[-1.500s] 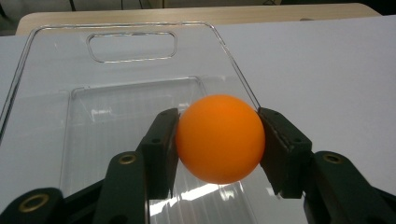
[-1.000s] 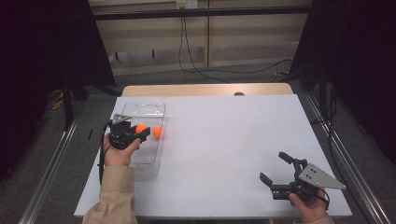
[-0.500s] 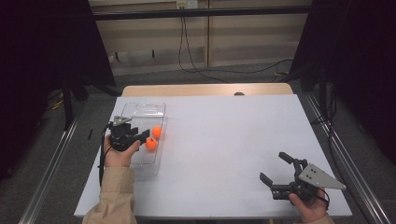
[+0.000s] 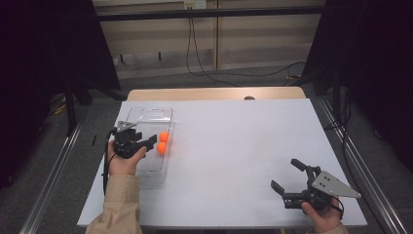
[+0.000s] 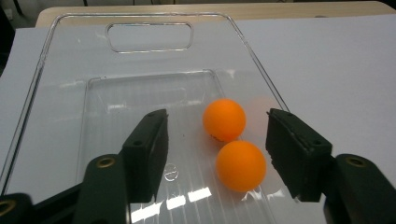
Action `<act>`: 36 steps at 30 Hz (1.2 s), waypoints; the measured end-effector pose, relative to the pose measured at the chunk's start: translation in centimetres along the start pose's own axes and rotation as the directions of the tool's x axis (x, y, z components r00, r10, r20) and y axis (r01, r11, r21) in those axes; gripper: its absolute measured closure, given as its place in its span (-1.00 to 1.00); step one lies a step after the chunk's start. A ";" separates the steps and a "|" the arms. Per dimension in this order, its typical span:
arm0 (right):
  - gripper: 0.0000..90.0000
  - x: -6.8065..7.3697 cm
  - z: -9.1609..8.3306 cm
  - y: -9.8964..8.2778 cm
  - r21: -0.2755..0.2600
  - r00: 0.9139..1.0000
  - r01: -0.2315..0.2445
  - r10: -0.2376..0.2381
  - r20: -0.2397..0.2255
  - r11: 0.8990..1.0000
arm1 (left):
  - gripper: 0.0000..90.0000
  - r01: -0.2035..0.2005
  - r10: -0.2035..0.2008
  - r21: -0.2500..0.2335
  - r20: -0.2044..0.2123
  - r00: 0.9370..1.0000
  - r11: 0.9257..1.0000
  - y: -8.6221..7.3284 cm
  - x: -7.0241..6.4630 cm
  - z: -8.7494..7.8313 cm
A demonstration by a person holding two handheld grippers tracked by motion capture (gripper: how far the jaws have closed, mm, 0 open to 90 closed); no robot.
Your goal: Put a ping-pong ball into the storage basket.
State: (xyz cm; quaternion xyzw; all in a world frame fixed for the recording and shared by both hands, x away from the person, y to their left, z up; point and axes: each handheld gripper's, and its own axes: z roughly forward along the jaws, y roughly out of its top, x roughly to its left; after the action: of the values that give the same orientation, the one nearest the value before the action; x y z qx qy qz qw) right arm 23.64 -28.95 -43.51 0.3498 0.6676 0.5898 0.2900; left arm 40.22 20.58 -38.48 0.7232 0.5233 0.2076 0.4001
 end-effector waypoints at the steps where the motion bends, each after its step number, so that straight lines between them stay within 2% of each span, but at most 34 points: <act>1: -0.95 0.0 0.0 0.0 0.000 1.000 0.001 -0.001 0.000 1.000 | -0.17 -0.001 0.001 0.000 -0.005 1.000 1.000 0.0 -0.1 0.0; 7: -0.95 0.0 0.0 0.0 -0.002 1.000 0.004 -0.004 -0.001 1.000 | -0.43 -0.005 0.005 -0.019 -0.011 1.000 1.000 0.0 -0.3 -0.4; 13: -0.95 0.1 0.1 0.0 -0.001 1.000 0.003 -0.003 -0.002 1.000 | -0.58 0.004 -0.004 -0.058 0.007 1.000 0.998 -0.1 -0.6 -0.8; 16: -0.95 0.1 0.1 0.0 0.000 1.000 0.003 -0.003 -0.003 1.000 | -0.65 0.001 -0.001 -0.069 0.002 1.000 0.998 -0.2 -0.8 -1.0; 25: -0.95 0.1 0.1 0.0 0.000 1.000 0.005 -0.005 -0.003 1.000 | -0.75 -0.015 0.017 -0.095 0.020 1.000 0.995 -0.6 -1.6 -1.6; 29: -0.95 0.1 0.0 0.0 0.001 1.000 0.002 -0.002 -0.001 1.000 | -0.77 -0.038 0.042 -0.110 0.033 0.999 0.993 -1.0 -1.9 -1.7; 36: -0.95 0.1 0.0 0.0 0.002 1.000 0.005 -0.005 0.000 1.000 | -0.82 -0.043 0.049 -0.151 0.035 0.998 0.988 -1.7 -2.1 -2.4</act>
State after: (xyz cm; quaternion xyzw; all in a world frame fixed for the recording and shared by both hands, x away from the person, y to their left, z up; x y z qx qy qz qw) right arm 23.60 -28.91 -43.50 0.3483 0.6689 0.5887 0.2911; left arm 36.76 19.75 -38.20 0.7069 0.4814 0.2414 0.4585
